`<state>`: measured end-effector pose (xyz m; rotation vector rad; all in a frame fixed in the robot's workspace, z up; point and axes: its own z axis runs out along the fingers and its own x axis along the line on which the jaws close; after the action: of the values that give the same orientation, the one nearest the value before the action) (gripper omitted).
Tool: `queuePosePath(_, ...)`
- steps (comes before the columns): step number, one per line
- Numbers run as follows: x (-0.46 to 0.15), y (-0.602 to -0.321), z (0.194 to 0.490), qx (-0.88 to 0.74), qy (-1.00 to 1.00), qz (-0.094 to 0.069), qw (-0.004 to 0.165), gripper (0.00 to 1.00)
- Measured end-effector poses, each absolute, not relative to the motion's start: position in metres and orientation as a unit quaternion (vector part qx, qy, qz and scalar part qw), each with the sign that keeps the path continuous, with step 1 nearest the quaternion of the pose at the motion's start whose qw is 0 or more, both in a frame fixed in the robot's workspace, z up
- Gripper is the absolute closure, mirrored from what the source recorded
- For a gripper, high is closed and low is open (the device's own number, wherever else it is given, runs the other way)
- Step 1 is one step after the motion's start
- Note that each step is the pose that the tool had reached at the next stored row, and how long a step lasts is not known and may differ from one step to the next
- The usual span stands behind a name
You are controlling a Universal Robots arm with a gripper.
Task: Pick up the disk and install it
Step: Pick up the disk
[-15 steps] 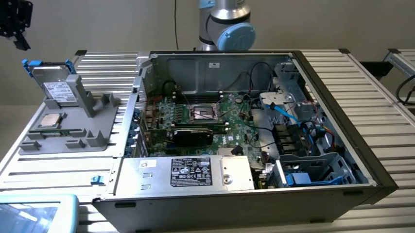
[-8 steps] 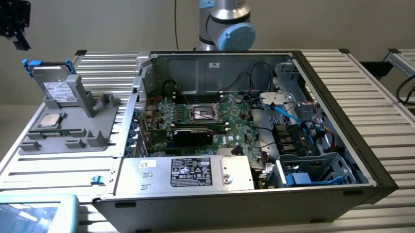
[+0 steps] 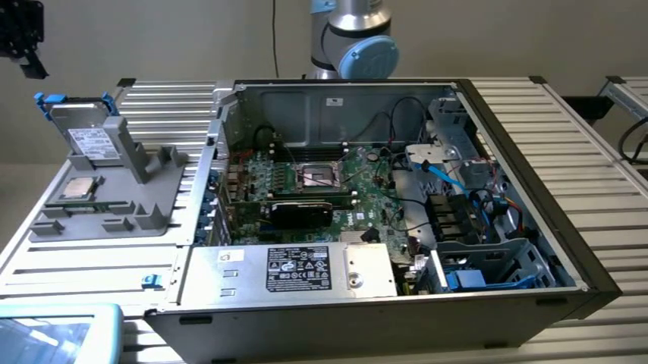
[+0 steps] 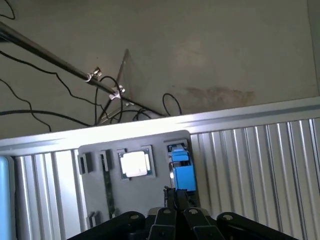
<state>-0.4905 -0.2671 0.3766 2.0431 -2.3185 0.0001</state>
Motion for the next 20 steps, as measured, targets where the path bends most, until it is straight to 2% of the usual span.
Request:
queuePosePath(11,-0.4904,-0.2667,0.3766,0.691,-0.722,-0.009,0.016,0.89)
queuePosePath(20,-0.4904,-0.2668,0.3766,0.692,-0.721,-0.009,0.016,0.89)
